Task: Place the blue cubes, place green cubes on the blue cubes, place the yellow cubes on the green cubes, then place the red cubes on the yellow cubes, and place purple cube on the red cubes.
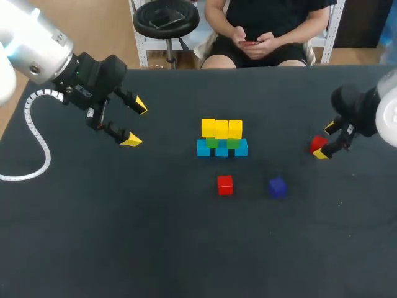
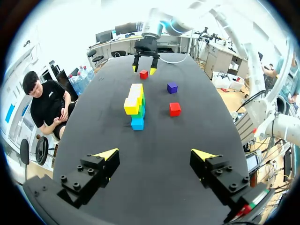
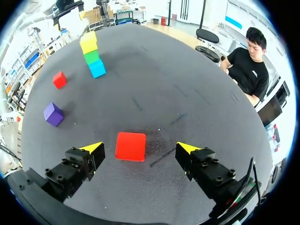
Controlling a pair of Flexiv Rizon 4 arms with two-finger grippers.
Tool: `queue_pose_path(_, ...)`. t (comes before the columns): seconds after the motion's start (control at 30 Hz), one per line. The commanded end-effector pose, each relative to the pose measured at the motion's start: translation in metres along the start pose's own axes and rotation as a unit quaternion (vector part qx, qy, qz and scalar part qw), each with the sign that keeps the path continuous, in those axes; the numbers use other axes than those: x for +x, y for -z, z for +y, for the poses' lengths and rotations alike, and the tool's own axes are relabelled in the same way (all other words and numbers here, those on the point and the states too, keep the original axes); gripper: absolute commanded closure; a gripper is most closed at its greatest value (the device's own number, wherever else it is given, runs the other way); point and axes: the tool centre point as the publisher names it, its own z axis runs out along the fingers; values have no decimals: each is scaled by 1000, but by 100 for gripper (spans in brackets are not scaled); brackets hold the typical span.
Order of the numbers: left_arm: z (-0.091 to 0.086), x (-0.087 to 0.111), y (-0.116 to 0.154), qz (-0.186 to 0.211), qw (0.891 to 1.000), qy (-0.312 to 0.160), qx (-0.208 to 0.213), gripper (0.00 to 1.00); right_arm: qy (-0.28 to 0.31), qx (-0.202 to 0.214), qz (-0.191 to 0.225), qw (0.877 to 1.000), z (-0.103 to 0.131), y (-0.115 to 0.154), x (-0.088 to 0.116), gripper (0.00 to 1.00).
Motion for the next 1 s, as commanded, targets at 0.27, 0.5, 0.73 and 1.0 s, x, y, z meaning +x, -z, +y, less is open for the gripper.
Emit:
queue_pose_path(0.27,0,1,0,-2,1000,-2,0,0,0,-3,-1,1000,-2,-4,2,63)
queue_pose_path(0.5,0,1,0,-2,1000,-2,0,0,3,-2,0,1000,-1,-4,0,100)
queue_pose_path(0.73,0,1,0,-2,1000,-2,0,0,-3,1,-2,1000,3,9,-5,100)
queue_pose_path(1.0,0,1,0,-2,1000,-2,0,0,52,-25,-14,998,16,30,-43,100)
